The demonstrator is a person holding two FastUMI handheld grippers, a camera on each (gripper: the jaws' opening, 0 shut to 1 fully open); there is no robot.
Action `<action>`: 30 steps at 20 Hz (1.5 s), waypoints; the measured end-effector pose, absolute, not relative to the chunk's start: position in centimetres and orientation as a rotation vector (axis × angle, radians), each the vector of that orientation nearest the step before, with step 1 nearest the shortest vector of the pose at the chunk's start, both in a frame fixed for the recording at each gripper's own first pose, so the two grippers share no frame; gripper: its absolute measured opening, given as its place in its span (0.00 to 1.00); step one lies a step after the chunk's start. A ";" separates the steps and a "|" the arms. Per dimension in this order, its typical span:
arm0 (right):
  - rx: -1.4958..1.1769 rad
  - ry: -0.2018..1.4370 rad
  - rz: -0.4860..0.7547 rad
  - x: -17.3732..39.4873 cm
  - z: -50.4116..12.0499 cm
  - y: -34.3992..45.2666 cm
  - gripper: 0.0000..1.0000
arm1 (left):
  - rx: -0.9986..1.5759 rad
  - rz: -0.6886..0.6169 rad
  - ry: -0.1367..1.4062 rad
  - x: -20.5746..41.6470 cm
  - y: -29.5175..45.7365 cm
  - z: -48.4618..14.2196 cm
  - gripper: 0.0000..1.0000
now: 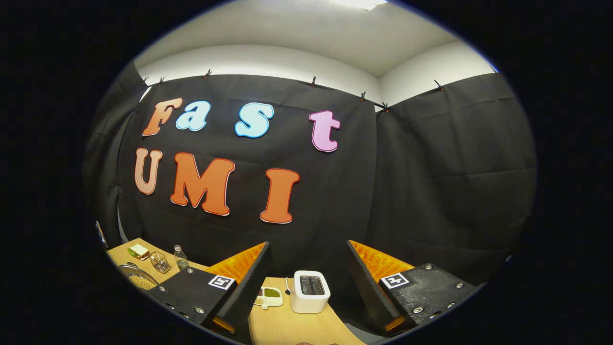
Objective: First push the handle of the pot to place it horizontally, then grasp the pot with both hands and set it on the induction cooktop.
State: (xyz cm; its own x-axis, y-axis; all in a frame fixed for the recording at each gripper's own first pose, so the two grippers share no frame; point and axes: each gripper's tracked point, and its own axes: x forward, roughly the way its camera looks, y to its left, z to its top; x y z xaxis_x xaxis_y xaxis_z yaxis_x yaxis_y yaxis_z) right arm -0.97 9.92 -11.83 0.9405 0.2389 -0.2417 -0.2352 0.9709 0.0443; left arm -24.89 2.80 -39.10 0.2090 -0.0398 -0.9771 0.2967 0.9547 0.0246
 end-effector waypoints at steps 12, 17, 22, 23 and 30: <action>-0.010 0.324 0.196 -1.8 -14.0 8.0 0.95 | 0.271 -0.258 1.627 -32.5 4.5 -44.8 0.04; -0.033 0.366 0.173 -3.3 -15.0 7.1 0.95 | 0.286 -0.283 1.657 -32.1 4.3 -46.7 0.04; -0.046 0.418 0.128 -4.9 -16.1 5.7 0.95 | 0.254 -0.312 1.647 -30.9 3.1 -47.9 0.02; -0.045 0.426 0.119 -5.2 -16.3 5.5 0.95 | 0.249 -0.310 1.643 -30.4 2.8 -48.0 0.02; -0.059 0.449 0.087 -6.5 -16.5 5.1 0.95 | 0.204 -0.324 1.592 -27.5 1.0 -49.0 0.03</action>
